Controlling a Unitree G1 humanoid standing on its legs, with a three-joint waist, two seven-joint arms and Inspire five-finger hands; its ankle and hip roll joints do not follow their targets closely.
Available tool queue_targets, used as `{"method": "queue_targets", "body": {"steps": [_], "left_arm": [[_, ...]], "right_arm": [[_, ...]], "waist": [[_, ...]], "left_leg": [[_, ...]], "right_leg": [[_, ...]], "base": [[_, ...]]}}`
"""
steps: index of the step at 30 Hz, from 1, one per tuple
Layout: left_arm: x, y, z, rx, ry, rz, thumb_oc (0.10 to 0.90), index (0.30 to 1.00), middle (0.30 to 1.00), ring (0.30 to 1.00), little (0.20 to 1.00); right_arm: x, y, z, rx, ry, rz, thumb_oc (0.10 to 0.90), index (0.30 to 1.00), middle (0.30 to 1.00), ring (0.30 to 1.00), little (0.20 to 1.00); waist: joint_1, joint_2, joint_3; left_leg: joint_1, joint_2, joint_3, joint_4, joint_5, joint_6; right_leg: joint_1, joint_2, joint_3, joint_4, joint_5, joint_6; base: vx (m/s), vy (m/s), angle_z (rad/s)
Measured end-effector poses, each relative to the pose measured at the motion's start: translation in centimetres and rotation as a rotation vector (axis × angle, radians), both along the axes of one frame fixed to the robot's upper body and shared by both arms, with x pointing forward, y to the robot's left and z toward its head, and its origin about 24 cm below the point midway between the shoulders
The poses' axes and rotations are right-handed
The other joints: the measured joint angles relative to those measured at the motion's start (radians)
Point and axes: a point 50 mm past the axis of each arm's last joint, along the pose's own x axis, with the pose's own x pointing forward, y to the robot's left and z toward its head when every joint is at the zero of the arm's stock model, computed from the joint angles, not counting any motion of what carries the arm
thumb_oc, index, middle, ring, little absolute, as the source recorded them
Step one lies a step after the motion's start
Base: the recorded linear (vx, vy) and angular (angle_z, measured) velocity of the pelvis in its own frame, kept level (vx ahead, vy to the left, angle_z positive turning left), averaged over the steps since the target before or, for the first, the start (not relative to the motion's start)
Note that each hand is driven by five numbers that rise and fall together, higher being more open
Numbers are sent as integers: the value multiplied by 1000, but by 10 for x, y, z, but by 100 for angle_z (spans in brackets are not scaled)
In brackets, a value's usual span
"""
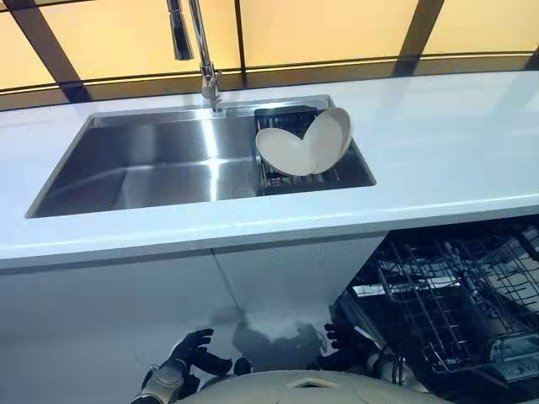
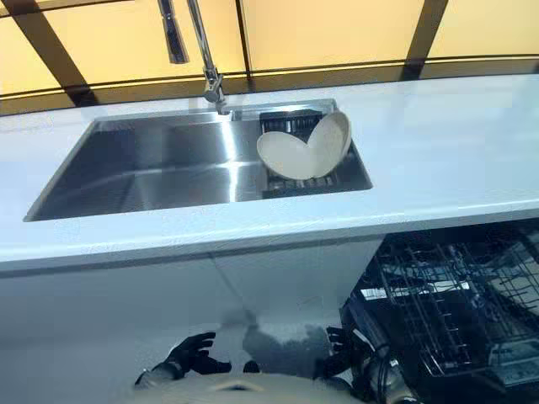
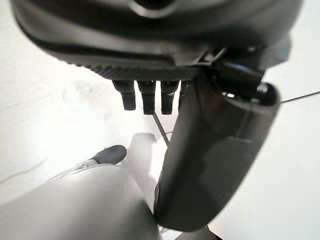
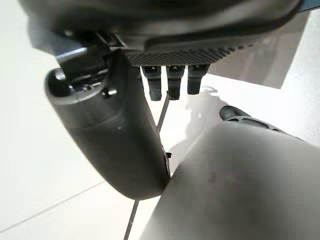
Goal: Pick up plates and place into dishwasher.
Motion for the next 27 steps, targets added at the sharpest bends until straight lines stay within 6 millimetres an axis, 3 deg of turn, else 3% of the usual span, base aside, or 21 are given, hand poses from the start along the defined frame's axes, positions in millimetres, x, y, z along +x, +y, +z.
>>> {"method": "queue_targets", "body": {"steps": [17, 25, 27], "left_arm": [[8, -7, 4, -25, -53, -95, 800, 900, 900, 900, 900], [18, -15, 12, -206, -78, -255, 800, 900, 900, 900, 900], [28, -26, 21, -316, -99, -375, 800, 900, 900, 900, 900]], "right_arm": [[4, -1, 1, 4, 1, 6, 800, 900, 900, 900, 900], [6, -2, 2, 5, 1, 11, 800, 900, 900, 900, 900], [7, -3, 2, 3, 4, 13, 800, 900, 900, 900, 900]], "waist": [[0, 8, 15], [-3, 11, 21], [-5, 18, 26]], "left_leg": [[0, 0, -1, 0, 0, 0], [2, 0, 3, 0, 1, 1], [2, -1, 6, 0, 1, 1]], "right_leg": [[1, 0, -1, 0, 0, 0], [-1, 0, 3, 2, 0, 0], [-1, 0, 5, 4, 0, 1]], "base": [[5, -4, 4], [-1, 12, -1], [-1, 38, -4]]}}
